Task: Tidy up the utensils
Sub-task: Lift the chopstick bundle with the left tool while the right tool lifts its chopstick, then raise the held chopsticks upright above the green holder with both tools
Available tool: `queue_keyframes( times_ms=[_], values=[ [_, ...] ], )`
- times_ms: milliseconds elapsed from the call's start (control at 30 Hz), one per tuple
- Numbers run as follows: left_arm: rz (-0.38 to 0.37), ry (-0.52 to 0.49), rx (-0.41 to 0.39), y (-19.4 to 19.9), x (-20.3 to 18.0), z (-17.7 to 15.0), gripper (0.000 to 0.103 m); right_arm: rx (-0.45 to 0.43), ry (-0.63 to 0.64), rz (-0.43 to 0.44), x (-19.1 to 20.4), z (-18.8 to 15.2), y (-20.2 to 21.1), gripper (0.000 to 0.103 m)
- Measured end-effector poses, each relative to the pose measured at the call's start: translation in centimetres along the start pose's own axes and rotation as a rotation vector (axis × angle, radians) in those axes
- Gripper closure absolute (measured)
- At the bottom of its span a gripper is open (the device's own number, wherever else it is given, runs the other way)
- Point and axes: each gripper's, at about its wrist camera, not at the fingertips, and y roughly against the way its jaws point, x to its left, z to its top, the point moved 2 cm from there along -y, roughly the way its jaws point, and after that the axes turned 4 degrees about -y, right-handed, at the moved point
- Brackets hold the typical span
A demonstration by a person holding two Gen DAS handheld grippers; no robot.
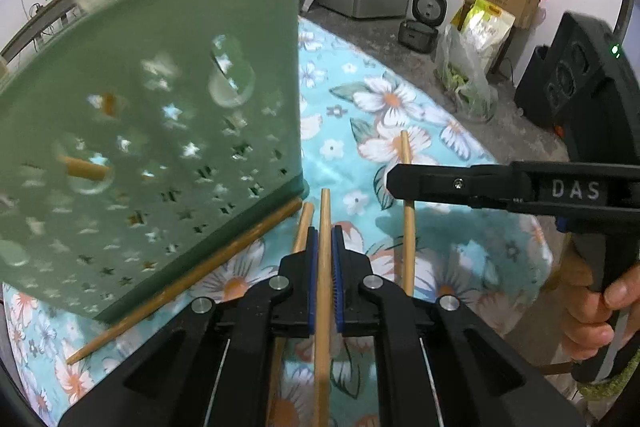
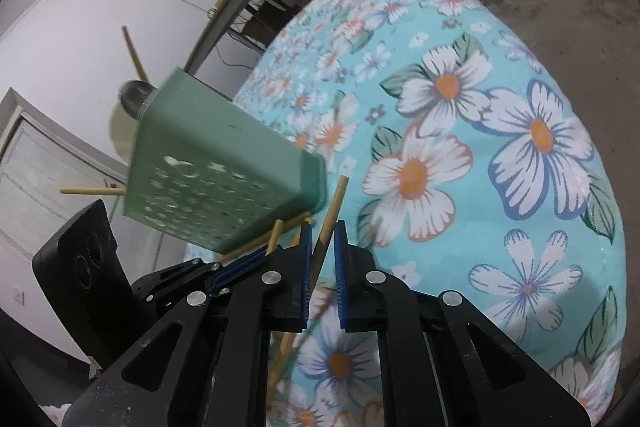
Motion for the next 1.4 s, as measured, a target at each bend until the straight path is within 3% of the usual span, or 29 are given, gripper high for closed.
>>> queue_keyframes(
  times_ms=[433,733,833,1167,1400],
  values=[
    [-0.099,0.115,-0.151,9.5,2.2,-0.1,0.097,-0.08,0.135,0.043,6.0,-0.2,3.7,0.098],
    [-0.098,0.158,-0.272,16.6,4.8,-1.1,0.097,-0.137,0.239,0.05,9.9,-0.4,5.7,0.099],
    [-0.092,0.167,-0.346,18.9,5.1,-0.6,0.097,-0.14,0.251,0.056,10.3,-0.5,5.9,0.099],
    [0.005,0.235,-0.728,28.6,8.3,4.1,0.097,-0.124,0.253,0.079,10.8,-0.7,5.7,0.099],
    [0.058,0.276,-0.837,30.4,10.6,6.1,0.097,-0.118,0.24,0.079,10.3,-0.5,5.4,0.099]
  ],
)
